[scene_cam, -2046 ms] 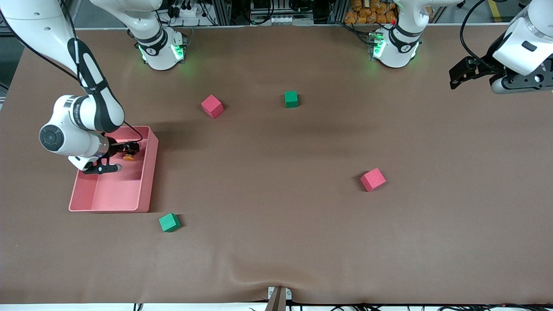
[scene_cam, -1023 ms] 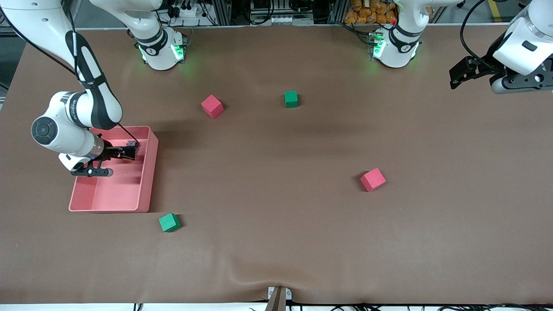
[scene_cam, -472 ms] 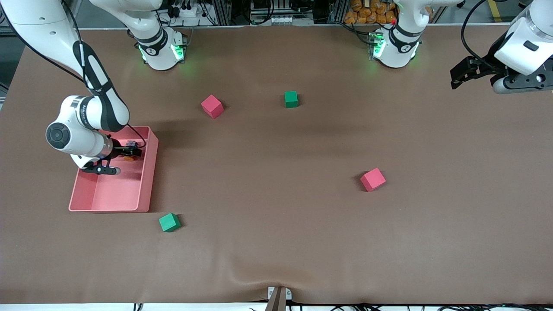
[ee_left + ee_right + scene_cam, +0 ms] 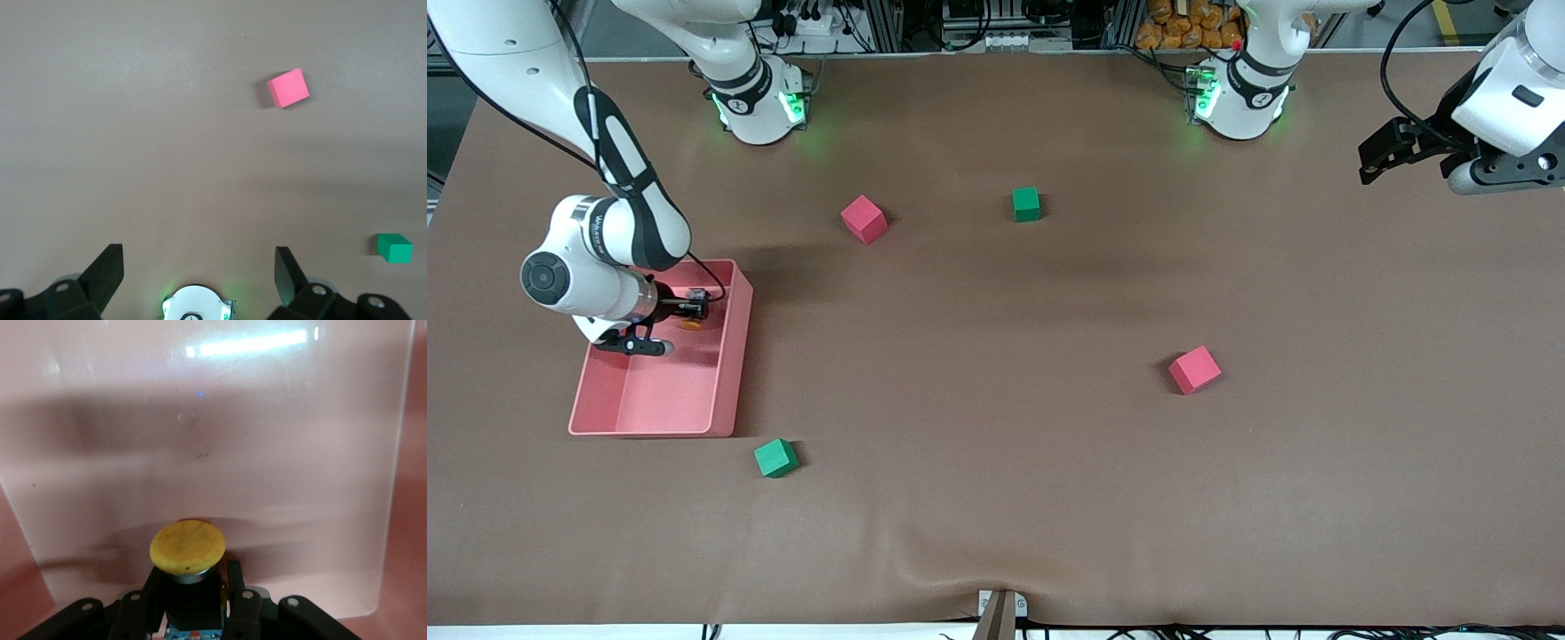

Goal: Place and upright button with both arms
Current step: 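Lift the button out of the tray and carry it to mid-table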

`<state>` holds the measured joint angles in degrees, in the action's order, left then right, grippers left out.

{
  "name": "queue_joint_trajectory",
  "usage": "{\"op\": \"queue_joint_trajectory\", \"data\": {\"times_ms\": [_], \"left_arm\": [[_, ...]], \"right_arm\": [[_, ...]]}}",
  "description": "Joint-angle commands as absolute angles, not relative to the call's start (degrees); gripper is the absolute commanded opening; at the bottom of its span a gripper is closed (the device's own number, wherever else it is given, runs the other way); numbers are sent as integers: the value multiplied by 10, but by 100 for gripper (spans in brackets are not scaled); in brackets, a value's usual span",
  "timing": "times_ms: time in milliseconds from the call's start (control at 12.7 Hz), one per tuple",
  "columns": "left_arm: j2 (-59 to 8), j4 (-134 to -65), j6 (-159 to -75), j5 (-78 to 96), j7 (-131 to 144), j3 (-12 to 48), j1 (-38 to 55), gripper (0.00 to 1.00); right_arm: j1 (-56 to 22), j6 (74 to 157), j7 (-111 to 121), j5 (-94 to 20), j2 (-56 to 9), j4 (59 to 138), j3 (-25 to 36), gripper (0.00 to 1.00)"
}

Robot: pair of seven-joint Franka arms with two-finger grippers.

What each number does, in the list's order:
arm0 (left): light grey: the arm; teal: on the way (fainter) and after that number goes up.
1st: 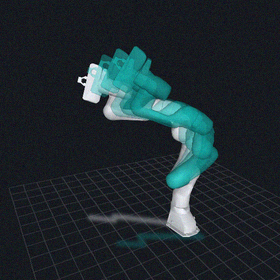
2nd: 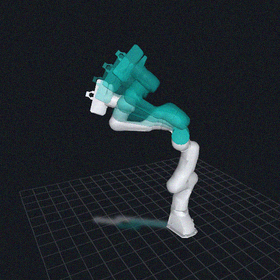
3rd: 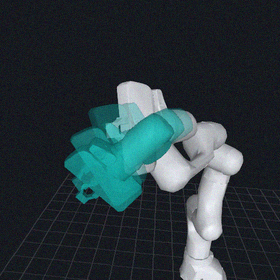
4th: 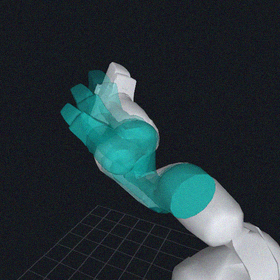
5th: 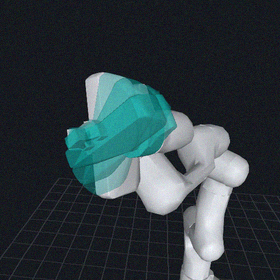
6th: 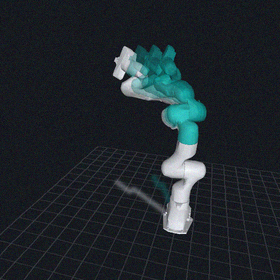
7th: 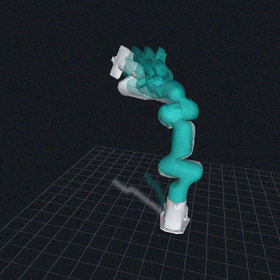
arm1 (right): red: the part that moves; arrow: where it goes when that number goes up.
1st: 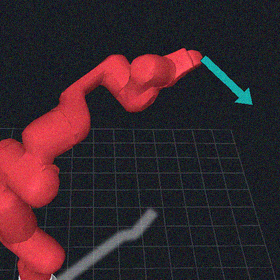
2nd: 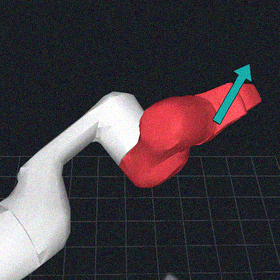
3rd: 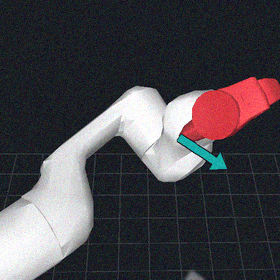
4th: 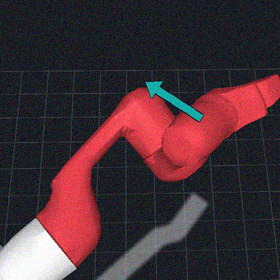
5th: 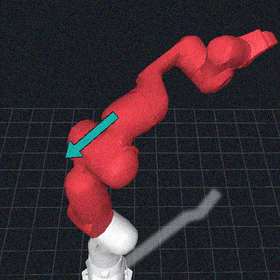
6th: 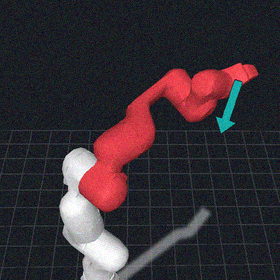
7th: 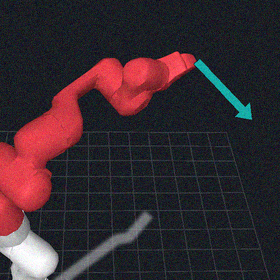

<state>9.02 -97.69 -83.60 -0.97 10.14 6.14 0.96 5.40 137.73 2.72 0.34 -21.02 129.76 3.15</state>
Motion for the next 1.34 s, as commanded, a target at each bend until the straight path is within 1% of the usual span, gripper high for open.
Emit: {"op": "queue_joint_trajectory", "data": {"times_ms": [0,157,315,472,630,708,787,944,1023,1180,1259], "left_arm": [[93,-978,-828,-9,90,63,4,100],[93,-978,-829,-9,90,64,5,100],[93,-978,-828,-9,90,67,5,100],[96,-983,-826,-9,90,67,5,100],[96,-983,-825,-9,90,68,5,100],[96,-983,-825,-9,90,68,5,100],[96,-983,-825,-9,90,68,5,100],[95,-983,-825,-9,91,69,7,100],[92,-983,-825,-9,91,69,9,100],[86,-983,-826,-9,91,70,11,100],[79,-983,-826,-8,92,71,15,100]], "right_arm": [[69,1383,67,9,-200,1303,25,0],[70,1380,101,9,-172,1296,25,0],[69,1343,124,9,-131,1275,25,0],[69,1252,171,10,-99,1211,25,0],[58,1130,185,11,-99,1113,22,0],[34,1091,191,11,-99,1076,21,0],[-6,1077,186,11,-100,1049,22,0],[-88,1082,183,8,-107,1007,21,0],[-142,1084,177,10,-116,974,22,0],[-233,1085,97,14,-168,904,23,0],[-274,1085,34,16,-197,881,23,0]]}}
